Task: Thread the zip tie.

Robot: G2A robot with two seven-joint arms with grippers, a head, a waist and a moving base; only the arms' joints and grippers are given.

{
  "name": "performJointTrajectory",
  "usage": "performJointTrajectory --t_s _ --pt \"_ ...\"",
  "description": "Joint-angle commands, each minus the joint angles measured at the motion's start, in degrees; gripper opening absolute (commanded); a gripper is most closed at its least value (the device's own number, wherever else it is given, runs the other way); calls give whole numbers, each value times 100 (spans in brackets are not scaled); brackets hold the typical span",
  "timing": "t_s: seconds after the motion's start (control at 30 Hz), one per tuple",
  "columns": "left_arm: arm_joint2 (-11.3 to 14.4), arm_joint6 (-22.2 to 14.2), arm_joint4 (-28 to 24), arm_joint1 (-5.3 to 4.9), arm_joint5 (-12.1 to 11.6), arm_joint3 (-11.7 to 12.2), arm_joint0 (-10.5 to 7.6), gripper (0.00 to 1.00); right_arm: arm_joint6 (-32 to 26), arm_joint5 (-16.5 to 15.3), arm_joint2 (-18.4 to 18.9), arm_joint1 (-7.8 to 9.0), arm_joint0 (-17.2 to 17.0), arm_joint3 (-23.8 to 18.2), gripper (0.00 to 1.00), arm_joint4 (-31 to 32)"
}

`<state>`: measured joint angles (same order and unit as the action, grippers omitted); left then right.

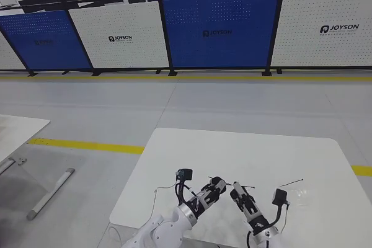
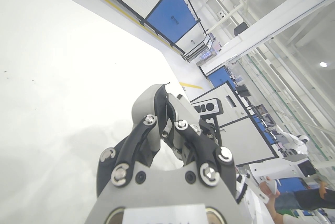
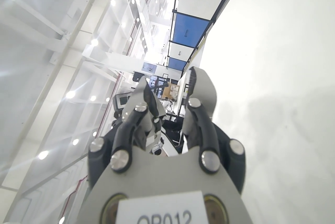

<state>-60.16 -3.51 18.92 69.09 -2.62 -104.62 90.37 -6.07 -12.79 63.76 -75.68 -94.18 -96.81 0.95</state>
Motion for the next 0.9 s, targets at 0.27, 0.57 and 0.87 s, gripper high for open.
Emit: performJointTrajectory --t_s 0.27,0.57,0.87 --pt "-232 116 -1005 34 231 -207 42 0 5 -266 310 66 -359 -179 100 -21" --pt "-195 168 -945 45 304 -193 -8 0 5 -266 310 66 -359 -179 100 -21" --pt "-372 40 -2471 108 779 -400 -5 0 452 152 298 105 -346 -305 100 1603"
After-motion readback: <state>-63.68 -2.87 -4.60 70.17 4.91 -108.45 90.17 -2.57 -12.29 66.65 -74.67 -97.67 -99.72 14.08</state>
